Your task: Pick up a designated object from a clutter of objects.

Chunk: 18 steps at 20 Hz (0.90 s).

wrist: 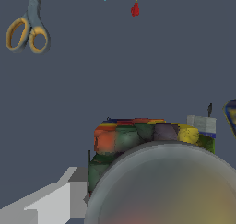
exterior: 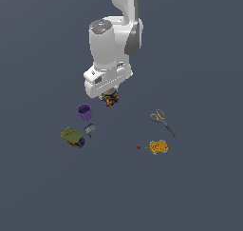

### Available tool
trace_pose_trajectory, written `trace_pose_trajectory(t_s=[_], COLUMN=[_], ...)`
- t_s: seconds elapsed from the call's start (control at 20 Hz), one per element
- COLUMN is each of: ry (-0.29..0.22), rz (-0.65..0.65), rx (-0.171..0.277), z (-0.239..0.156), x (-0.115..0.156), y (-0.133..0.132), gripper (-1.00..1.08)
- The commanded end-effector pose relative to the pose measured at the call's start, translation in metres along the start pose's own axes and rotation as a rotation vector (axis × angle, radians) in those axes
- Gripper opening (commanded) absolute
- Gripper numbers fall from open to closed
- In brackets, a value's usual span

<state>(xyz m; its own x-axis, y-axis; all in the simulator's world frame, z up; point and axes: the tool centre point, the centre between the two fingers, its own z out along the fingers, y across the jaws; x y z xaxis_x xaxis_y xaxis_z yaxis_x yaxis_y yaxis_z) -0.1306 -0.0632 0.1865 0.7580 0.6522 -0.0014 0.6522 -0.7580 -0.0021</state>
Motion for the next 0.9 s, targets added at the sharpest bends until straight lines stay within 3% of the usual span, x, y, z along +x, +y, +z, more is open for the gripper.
trace_pose_trajectory(t_s=[0.0, 0.85], ry=[0.002, 0.002], rz=[0.0, 0.0], rx=[-0.002, -0.002], z=[-0.022, -0.169], x=[-0.003, -0.022], y=[0.007, 0.056], gripper=[-1.0, -1.0])
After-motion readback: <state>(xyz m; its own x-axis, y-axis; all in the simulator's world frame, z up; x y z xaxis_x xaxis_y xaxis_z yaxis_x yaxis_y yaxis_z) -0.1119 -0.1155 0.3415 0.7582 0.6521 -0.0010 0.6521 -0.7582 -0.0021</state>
